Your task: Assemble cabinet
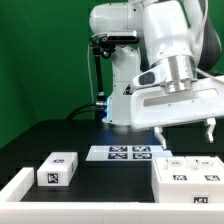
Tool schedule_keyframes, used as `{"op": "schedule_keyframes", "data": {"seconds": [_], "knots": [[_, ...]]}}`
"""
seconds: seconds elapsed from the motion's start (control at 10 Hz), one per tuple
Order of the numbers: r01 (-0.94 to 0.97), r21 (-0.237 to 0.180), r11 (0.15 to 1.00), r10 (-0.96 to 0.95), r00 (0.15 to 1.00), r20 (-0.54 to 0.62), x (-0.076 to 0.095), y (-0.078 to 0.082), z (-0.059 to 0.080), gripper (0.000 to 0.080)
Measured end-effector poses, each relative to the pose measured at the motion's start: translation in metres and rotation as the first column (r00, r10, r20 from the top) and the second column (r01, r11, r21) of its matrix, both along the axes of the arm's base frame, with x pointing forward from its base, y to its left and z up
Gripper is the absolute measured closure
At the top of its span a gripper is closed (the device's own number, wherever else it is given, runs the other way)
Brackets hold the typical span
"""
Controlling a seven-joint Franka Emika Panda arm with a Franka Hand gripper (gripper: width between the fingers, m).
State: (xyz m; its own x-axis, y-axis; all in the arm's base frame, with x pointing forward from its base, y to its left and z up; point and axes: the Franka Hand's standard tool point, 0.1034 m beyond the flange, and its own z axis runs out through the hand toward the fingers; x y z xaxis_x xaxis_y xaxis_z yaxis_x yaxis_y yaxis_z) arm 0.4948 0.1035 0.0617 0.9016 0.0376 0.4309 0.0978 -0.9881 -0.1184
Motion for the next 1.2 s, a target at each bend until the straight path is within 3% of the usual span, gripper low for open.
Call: {"op": "schedule_keyframes", "data": {"seconds": [0.4,0.7,1.0,1.2], "knots": [[0.031,0.016,0.999,-0.03,0.997,-0.065,-0.012,-0.005,-0.027,0.015],[0.028,0.008,1.0,-0.027,0.996,-0.082,-0.014,-0.001,-0.031,0.015],[-0.028,-0.055,0.998,0.025,0.998,-0.054,-0.006,0.008,-0.03,0.015],[-0.027,-0.055,0.998,0.024,0.998,-0.055,-0.006,0.007,-0.03,0.015]]}}
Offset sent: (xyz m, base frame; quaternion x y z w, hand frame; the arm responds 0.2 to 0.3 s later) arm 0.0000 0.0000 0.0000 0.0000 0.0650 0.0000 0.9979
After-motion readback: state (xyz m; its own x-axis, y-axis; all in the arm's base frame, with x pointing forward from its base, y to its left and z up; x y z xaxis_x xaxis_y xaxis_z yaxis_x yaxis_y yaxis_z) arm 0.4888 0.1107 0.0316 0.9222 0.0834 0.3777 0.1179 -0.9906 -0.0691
